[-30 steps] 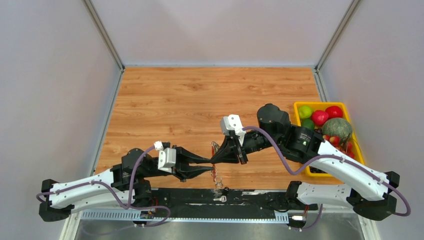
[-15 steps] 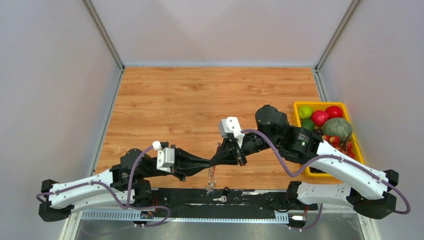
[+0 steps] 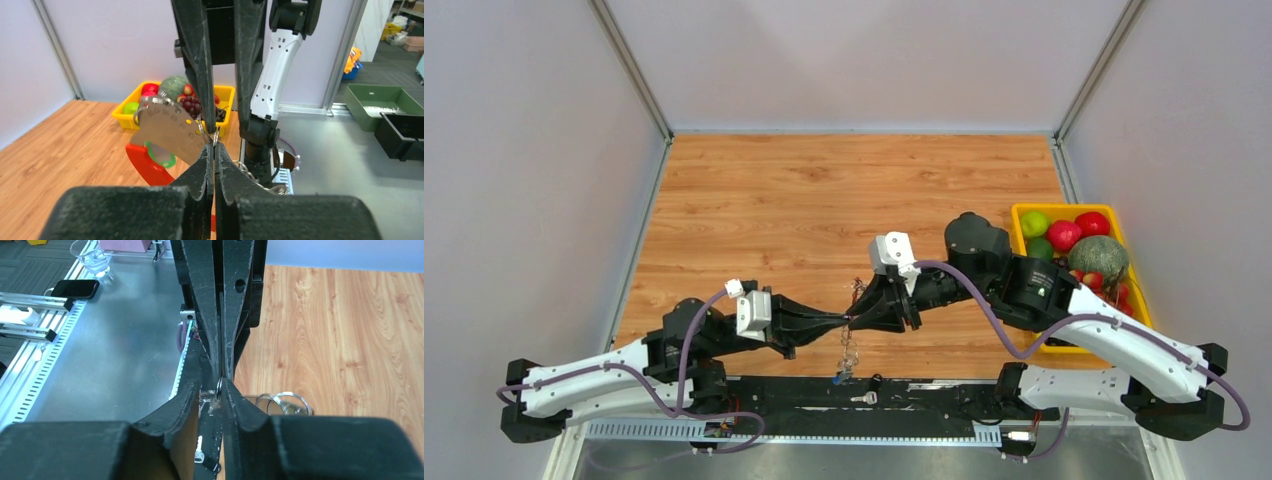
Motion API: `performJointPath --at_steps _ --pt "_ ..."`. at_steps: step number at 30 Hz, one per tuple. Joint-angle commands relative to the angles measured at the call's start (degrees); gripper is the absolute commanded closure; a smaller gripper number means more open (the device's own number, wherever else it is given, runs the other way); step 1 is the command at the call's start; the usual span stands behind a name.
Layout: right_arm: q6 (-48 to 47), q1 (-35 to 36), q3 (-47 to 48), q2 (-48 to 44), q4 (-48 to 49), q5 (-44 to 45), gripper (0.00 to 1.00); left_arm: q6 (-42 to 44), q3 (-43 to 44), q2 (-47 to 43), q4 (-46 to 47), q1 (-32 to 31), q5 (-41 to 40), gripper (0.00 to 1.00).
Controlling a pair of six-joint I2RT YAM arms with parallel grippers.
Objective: Put the keys on the keyring
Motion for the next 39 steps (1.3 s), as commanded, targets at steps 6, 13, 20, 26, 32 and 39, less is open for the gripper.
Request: performJointPath --at_steps 6,13,20,26,32,39 --pt "0.5 0.6 -0.3 -5.9 1.3 4.6 0.66 -2.7 -2.3 -6.0 7.5 -0.1 -3.3 1.0" --pt "1.3 0.6 -1.6 -4.0 4.2 3.7 0.66 -5.0 -4.5 -7.1 13.2 -0.1 -2.1 1.0" --pt "1.9 0.8 -2.0 -3.3 8.3 2.8 0.68 -6.1 -5.5 -7.4 16.0 -0.1 -2.3 1.0" --pt "2.1 1.3 -2.0 -2.6 10.0 2.7 0.7 -6.3 -6.2 -7.5 17.4 -0.1 -2.6 1.0" --pt "2.0 1.9 -1.2 -1.2 11.2 3.4 0.71 -6.4 -6.3 -7.5 17.8 -0.1 -2.8 1.0" --pt "1.6 2.6 -0.4 0.2 12.0 3.2 0.72 -6.5 -6.3 -7.5 18.0 -0.1 -3.3 1.0"
